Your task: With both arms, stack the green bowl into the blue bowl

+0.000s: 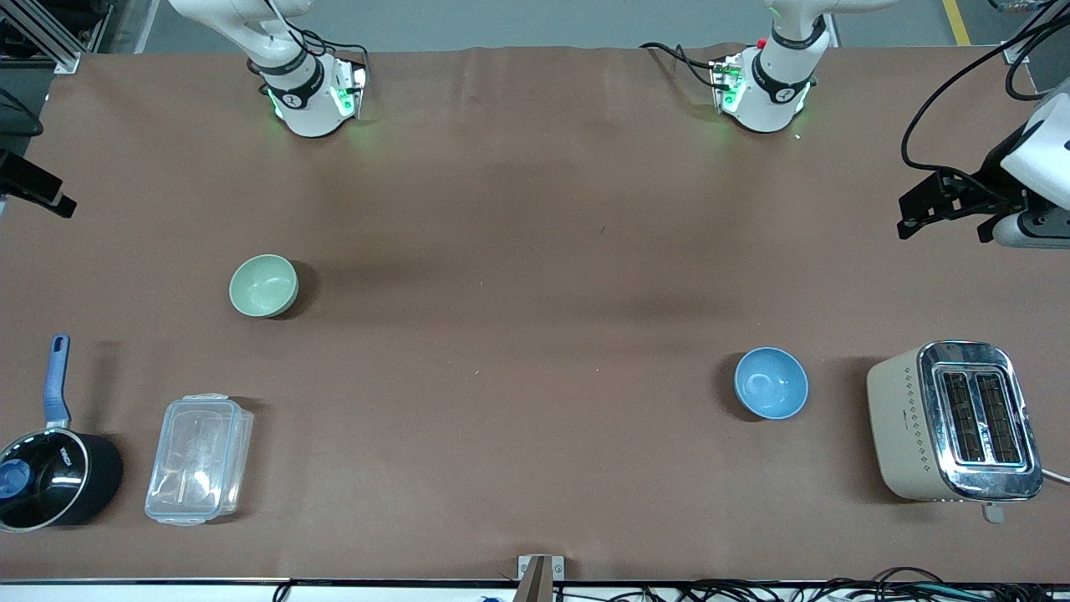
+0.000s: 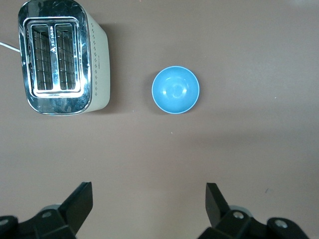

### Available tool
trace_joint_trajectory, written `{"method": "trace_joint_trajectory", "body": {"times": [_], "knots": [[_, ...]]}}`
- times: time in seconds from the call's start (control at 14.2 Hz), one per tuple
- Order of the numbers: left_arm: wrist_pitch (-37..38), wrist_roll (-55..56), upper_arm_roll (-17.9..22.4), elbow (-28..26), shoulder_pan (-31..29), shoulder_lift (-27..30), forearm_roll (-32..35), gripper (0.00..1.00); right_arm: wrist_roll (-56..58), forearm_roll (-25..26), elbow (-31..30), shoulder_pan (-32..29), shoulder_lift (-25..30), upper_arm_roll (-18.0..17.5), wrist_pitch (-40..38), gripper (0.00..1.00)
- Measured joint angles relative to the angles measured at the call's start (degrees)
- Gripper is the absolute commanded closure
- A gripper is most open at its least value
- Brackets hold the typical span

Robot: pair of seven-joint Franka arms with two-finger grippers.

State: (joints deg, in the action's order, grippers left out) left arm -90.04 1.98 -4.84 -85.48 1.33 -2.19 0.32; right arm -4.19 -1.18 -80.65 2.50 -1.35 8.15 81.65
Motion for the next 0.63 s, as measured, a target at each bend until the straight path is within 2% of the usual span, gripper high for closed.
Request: {"method": "trace_joint_trajectory", "body": {"times": [0.63], "knots": [[1.02,0.0,0.16,0.13,-0.42,-1.73,0.0,0.0,0.04,0.0,-0.01,0.0,-0.01,0.06,-0.1,0.0]]}}
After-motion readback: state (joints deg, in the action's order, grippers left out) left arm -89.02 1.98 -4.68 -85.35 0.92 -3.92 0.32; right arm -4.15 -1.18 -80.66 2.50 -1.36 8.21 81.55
